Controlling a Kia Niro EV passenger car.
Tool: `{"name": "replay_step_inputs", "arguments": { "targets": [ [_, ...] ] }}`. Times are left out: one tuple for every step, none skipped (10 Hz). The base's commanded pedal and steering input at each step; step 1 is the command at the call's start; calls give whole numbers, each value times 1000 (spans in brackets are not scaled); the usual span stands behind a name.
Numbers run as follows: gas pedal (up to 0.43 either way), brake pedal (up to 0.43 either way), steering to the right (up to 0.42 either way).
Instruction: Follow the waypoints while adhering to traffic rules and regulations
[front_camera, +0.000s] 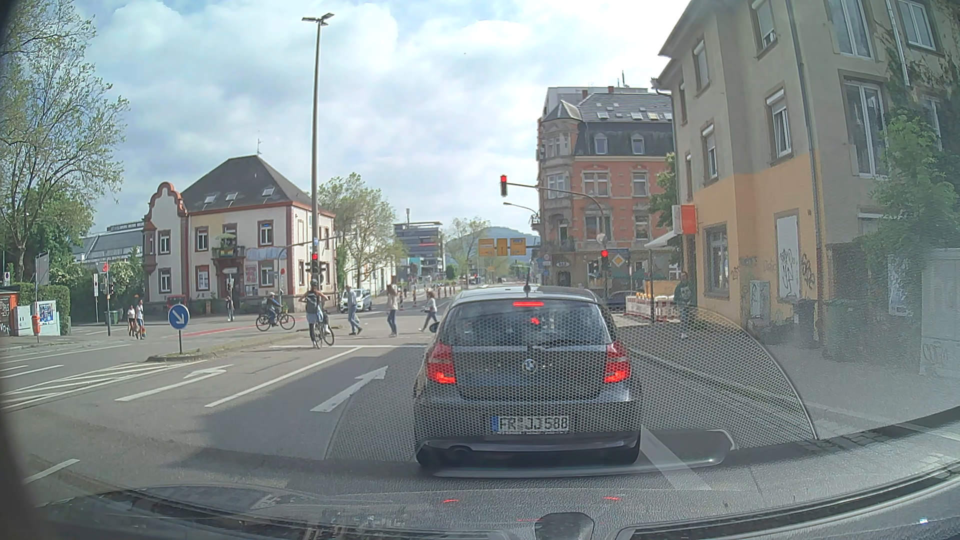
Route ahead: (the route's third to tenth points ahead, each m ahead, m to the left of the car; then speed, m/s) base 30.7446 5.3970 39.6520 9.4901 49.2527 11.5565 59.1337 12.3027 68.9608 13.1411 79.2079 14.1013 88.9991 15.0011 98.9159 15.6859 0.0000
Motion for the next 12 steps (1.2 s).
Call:
{"name": "replay_step_inputs", "arguments": {
  "targets": [
    [0,226,-15],
    [0,226,-15],
    [0,226,-15],
    [0,226,-15],
    [0,226,-15],
    [0,226,-15],
    [0,226,-15],
    [0,226,-15],
    [0,226,-15],
    [0,226,-15],
    [0,226,-15],
    [0,226,-15]
  ]
}}
